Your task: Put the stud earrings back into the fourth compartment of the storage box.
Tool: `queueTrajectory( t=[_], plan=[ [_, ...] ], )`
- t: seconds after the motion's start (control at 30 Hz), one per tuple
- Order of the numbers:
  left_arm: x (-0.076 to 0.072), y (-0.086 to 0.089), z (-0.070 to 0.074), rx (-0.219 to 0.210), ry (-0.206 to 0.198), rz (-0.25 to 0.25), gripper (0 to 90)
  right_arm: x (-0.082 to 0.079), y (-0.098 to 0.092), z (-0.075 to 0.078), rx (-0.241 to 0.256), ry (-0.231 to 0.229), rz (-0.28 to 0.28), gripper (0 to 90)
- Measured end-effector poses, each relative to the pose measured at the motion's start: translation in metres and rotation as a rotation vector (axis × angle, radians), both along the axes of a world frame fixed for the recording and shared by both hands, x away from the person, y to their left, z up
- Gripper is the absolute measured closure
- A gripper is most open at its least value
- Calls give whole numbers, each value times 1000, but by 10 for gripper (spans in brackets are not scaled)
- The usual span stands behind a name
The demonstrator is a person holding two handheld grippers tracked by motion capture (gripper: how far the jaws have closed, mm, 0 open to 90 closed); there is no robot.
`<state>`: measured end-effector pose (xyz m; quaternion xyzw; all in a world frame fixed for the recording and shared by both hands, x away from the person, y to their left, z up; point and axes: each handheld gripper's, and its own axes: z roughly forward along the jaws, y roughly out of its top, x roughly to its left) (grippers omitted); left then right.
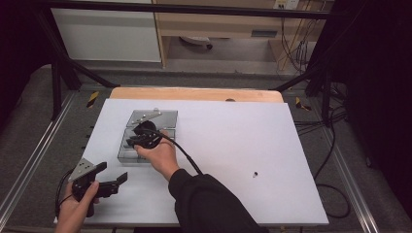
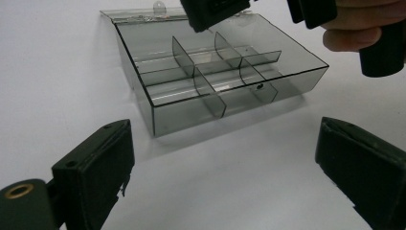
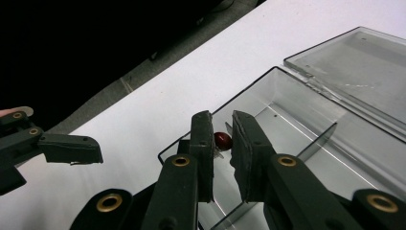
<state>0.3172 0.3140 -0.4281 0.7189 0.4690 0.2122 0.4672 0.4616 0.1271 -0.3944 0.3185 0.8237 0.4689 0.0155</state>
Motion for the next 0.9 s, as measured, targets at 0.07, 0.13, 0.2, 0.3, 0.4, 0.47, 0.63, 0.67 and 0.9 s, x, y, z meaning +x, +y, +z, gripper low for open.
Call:
queueTrajectory(
  t=[0.07, 0.13, 0.2, 0.3, 0.4, 0.47, 0.63, 0.67, 0.9],
  plan=[
    [0, 0, 0, 2, 1, 2, 63, -1, 3, -2, -5, -1, 2, 791],
    [0, 1, 0, 1, 0, 2, 64, -1, 6, -3, -10, 1, 3, 790],
    [0, 1, 0, 0, 0, 3, 64, -1, 8, -4, -20, 4, 7, 789],
    [0, 0, 1, -3, -2, -4, 64, -1, 10, -5, -21, -1, -2, 743],
    [0, 0, 1, 1, -3, -6, 64, -3, 8, -2, -23, -9, -6, 710],
    [0, 0, 1, -5, 1, -4, 64, -3, 6, 0, -24, -16, -4, 704],
    [0, 1, 1, 0, 3, -4, 64, -7, 0, 9, -23, -33, -9, 650],
    [0, 1, 0, -1, 3, -3, 64, -8, -1, 10, -27, -39, -9, 639],
    [0, 0, 0, -2, 0, -3, 64, -17, -22, 25, -23, -69, -51, 525]
  ],
)
